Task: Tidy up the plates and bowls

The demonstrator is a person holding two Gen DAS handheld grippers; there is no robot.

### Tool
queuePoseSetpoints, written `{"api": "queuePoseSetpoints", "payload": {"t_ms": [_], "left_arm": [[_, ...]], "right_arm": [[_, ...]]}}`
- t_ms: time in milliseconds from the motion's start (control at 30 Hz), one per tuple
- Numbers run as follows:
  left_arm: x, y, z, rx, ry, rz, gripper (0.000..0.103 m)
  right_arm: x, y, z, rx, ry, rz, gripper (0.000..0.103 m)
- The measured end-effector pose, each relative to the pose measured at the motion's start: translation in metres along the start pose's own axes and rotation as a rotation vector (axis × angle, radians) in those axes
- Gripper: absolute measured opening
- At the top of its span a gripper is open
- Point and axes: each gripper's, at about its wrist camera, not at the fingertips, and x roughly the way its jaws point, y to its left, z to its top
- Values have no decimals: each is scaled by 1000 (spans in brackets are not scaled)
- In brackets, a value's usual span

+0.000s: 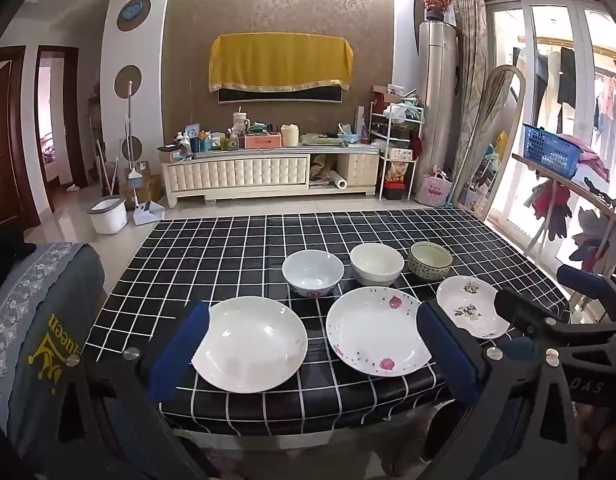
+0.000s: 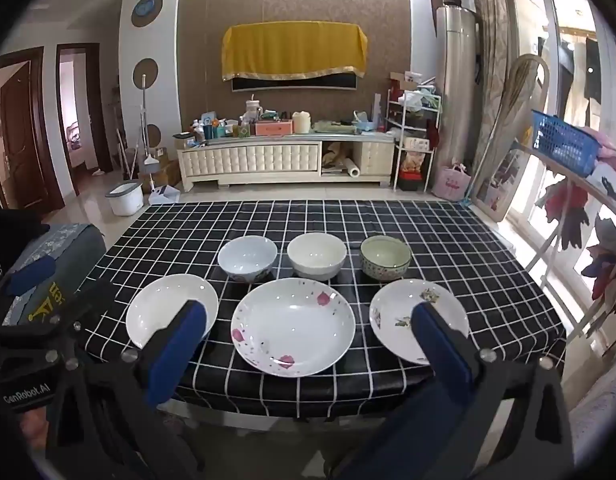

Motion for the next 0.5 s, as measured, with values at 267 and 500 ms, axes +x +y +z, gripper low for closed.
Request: {"api": "queuePoseSetpoints", "payload": {"t_ms": [267,500], "left_arm": [[4,-3,-10,4,7,11,103],[1,-1,-2,1,24,-1,103]], "right_arm": [[2,5,-5,-18,15,-7,103],[1,0,-3,3,27,4,103]]}}
